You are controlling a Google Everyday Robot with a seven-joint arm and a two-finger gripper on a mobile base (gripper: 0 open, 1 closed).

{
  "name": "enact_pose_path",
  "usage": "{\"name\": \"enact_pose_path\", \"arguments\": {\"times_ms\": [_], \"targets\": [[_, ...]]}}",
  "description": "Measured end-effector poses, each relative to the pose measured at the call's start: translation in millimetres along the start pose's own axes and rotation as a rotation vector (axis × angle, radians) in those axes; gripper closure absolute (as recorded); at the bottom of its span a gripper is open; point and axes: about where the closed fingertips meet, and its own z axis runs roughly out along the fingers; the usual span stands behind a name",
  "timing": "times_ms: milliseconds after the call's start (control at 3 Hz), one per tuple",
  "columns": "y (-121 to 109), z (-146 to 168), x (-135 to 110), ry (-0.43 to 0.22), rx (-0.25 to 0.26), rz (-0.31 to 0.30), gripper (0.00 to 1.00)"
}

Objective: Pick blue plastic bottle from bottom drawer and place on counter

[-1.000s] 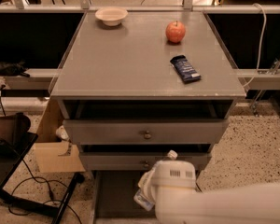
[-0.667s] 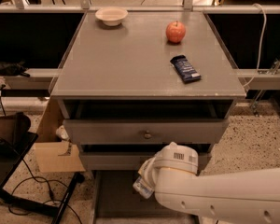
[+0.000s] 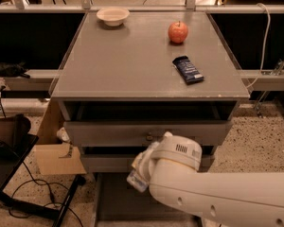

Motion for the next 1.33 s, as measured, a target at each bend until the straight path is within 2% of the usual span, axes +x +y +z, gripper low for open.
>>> {"name": "enact_pose_path", "arguments": {"times_ms": [333, 667, 1000, 1333], "targets": [[-50, -55, 28, 0.063, 0.059, -0.016, 1.00], [-103, -138, 78, 0.096, 0.080, 0.004, 1.00], [-140, -189, 109, 0.101, 0.089, -0.072, 1.00], [-176, -188, 146, 0.064, 0.082, -0.179, 1.00]]}}
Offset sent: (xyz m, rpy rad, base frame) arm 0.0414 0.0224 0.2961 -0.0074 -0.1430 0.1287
